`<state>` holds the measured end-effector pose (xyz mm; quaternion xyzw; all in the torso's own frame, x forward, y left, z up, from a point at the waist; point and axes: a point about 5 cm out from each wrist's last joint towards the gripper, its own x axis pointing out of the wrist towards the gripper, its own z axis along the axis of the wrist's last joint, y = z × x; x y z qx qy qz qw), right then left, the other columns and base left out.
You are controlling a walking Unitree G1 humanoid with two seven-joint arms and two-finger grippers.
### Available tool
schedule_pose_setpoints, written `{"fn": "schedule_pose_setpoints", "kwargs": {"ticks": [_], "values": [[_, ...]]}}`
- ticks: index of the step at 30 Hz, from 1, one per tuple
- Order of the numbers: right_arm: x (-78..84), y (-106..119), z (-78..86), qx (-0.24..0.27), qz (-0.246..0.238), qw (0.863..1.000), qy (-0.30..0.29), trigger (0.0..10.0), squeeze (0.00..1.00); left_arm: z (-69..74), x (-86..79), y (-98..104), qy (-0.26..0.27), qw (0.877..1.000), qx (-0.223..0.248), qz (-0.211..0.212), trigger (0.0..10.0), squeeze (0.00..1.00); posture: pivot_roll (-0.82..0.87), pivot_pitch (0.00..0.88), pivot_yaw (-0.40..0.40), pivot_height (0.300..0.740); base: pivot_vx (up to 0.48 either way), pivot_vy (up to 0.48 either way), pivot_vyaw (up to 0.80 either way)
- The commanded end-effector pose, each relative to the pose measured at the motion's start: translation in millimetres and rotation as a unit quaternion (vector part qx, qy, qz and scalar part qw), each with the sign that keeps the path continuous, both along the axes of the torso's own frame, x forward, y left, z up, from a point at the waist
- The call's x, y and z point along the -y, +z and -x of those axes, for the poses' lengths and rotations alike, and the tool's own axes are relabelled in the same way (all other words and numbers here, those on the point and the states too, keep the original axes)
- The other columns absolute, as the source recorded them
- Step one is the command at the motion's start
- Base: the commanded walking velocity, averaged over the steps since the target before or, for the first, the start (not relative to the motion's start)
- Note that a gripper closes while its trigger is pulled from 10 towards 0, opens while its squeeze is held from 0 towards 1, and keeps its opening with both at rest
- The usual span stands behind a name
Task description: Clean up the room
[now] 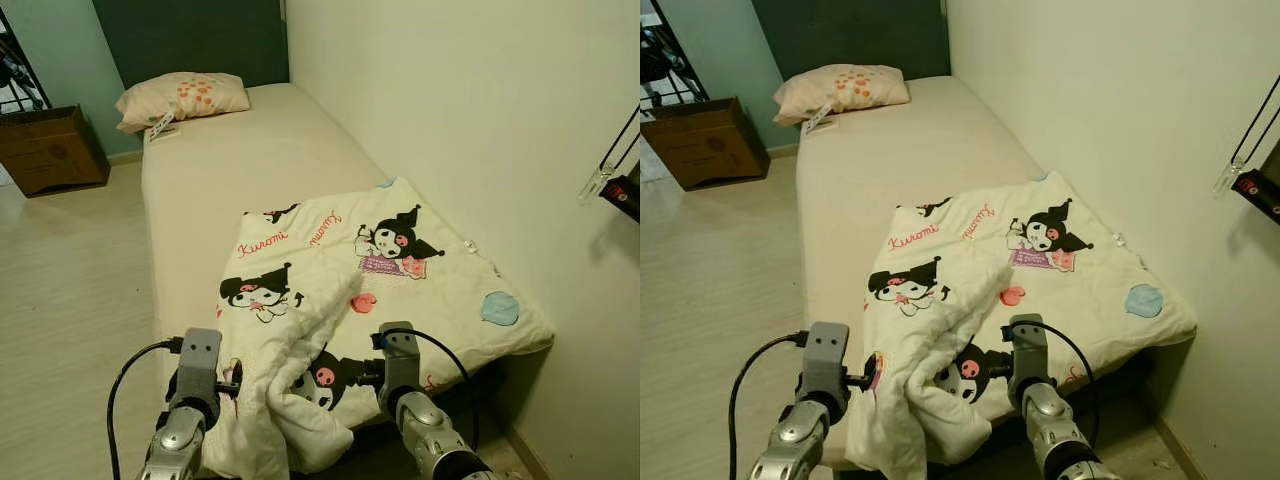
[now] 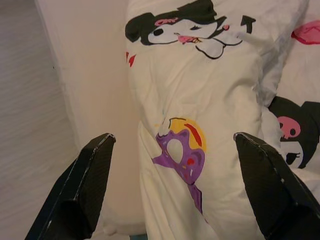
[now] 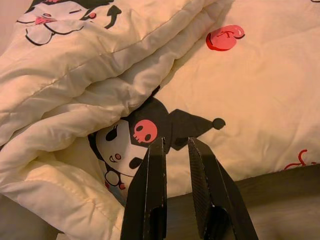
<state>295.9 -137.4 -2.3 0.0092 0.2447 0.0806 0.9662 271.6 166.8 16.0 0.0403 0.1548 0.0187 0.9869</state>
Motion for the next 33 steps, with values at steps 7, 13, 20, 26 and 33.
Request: {"fn": "schedule_pose_setpoints", "kwargs": {"ticks": [7,13,20,26,33], "values": [[-2.7,-0.5,1.0,0.002,-0.012,1.0,-0.001,10.0,0.0,4.5,-7.6,-0.4,0.026,1.0,-0.009,0.003,10.0,0.0,-0.07,0.114,0.013,0.74,0.0,0.0,0.0],[-4.6,0.0,1.3,0.007,-0.013,1.0,0.004,10.0,0.0,3.7,-7.7,0.5,0.02,1.0,-0.008,-0.001,10.0,0.0,-0.08,0.108,0.021,0.74,0.0,0.0,0.0],[-5.4,-0.5,2.0,0.007,-0.011,1.0,0.008,10.0,0.0,2.4,-5.6,2.1,0.013,1.0,-0.005,-0.001,10.0,0.0,-0.08,0.103,0.023,0.74,0.0,0.0,0.0],[-7.1,3.3,-1.2,0.018,-0.006,1.0,0.022,10.0,0.0,2.2,-2.0,2.9,-0.002,1.0,-0.008,-0.009,10.0,0.0,-0.08,0.104,0.02,0.74,0.0,-0.32,0.53],[-9.1,3.6,-1.5,0.018,0.004,0.999,0.034,10.0,0.0,3.6,-3.1,2.4,0.017,1.0,-0.011,0.002,10.0,0.0,-0.08,0.105,0.013,0.74,0.0,-0.411,0.69]]}}
